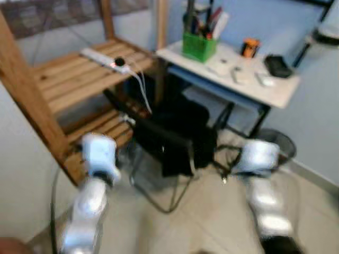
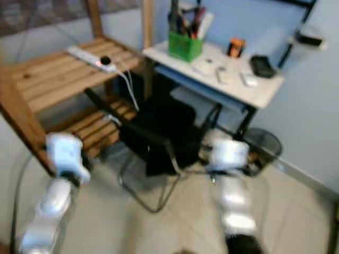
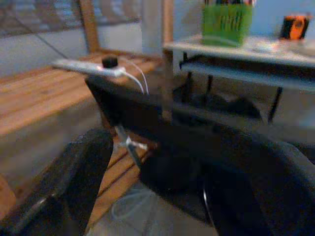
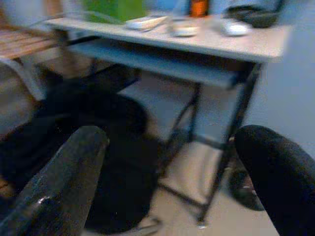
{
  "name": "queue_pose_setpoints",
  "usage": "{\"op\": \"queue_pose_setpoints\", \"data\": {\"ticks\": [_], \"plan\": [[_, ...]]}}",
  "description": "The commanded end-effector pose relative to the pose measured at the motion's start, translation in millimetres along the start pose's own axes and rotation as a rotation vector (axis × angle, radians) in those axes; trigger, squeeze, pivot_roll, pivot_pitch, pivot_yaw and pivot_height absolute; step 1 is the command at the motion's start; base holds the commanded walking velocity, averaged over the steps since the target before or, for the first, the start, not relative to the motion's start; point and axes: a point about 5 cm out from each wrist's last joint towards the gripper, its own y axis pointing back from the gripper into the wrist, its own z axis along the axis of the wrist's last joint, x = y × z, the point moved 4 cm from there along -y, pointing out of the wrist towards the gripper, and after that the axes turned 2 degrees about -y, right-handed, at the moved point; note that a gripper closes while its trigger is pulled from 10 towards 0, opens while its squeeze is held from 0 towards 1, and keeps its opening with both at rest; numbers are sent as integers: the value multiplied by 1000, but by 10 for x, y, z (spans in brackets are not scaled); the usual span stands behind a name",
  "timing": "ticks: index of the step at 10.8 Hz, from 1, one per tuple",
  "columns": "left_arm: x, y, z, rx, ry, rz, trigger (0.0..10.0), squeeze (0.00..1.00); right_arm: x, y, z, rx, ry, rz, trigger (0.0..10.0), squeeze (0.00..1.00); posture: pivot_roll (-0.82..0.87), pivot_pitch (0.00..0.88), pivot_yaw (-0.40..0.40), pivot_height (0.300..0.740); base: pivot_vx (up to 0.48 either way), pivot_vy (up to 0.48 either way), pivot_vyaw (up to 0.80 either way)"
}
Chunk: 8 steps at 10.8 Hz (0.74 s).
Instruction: Clean up the room
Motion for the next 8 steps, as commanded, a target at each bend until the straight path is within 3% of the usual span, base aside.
{"op": "queue_pose_setpoints", "data": {"ticks": [1,2,3,8], "plan": [[97,37,56,-31,-19,9,10000,0,59,-23,23,-14,3,3,10000,145,90,20,-8,732,0,0,0],[174,40,67,-34,-21,23,10000,0,-64,-50,29,-13,21,-36,10000,141,96,20,-13,732,0,0,0],[182,26,88,-41,-20,28,10000,0,-58,-60,16,-7,8,-36,10000,137,96,20,-13,732,0,0,0],[142,-5,143,-59,31,42,10000,0,122,-33,-33,-2,-10,13,10000,133,103,17,-16,732,0,0,0]]}}
